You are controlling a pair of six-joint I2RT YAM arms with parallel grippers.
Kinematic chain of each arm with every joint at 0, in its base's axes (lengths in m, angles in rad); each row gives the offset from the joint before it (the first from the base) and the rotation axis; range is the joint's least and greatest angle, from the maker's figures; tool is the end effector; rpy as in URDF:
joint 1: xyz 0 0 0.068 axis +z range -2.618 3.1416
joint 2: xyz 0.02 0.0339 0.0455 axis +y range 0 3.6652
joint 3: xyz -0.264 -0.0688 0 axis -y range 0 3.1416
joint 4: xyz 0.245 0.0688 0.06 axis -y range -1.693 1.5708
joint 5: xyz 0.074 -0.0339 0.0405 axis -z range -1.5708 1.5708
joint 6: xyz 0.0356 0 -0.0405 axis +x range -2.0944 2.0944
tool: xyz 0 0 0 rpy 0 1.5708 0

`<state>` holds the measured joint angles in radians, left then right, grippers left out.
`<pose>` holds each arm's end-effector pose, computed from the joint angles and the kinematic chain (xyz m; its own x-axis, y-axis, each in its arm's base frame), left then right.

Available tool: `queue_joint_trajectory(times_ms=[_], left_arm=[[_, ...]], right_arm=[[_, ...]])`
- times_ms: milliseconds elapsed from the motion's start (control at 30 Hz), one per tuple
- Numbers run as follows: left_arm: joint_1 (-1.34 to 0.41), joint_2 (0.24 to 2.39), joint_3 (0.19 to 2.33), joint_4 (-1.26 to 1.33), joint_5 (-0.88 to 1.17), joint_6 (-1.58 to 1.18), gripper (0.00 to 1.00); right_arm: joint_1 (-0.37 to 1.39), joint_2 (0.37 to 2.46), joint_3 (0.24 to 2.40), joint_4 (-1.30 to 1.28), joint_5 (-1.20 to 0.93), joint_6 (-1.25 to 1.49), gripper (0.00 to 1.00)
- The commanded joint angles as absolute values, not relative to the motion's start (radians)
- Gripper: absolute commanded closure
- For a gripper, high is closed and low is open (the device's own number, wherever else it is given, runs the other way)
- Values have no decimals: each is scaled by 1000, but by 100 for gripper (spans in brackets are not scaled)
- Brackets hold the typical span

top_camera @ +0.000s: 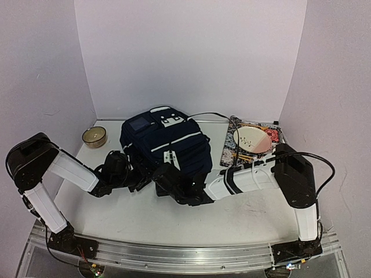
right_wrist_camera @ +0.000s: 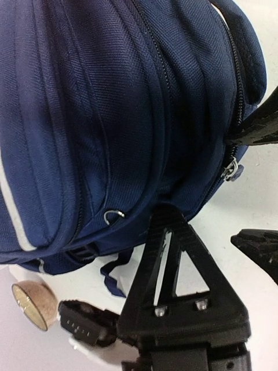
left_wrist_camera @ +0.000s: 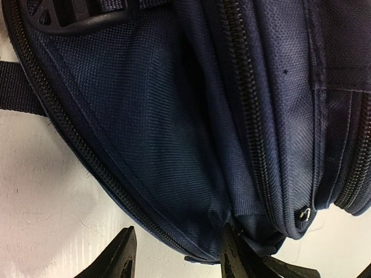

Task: Pack the student bag
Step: Pick up the largest pocket of the bag from the student bag.

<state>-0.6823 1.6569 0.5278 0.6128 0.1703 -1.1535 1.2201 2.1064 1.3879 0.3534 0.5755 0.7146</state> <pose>0.2263 -0.1917 0.1268 -0.8280 -0.4881 -0.2760 -0.0520 0.5569 -0.8289 0.1816 0.4401 0.1873 -0.4945 0.2485 -0.8329 -0.3828 0.7981 0.4653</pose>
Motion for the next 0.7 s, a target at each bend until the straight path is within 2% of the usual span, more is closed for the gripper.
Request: queue_joint_trajectory(times_ms=[0,200,333,433,667], left_arm=[[-687,1658,535,657,167,-1138,50],[-687,1717,572,657,185,-1123,50],[-688,1760,597,659,210,-1123,52],[-689,1762,600,658,208,-1121,52],[-690,1759,611,659,202,-1129,52]], right_arm=[[1220,2181,1478,248,657,752,51],[1215,2236,1534,191,706,778,52],[1206,2248,1542,165,740,789,55],[1198,2249,1530,161,737,793,62],[1197,2233,1490,175,665,767,85]])
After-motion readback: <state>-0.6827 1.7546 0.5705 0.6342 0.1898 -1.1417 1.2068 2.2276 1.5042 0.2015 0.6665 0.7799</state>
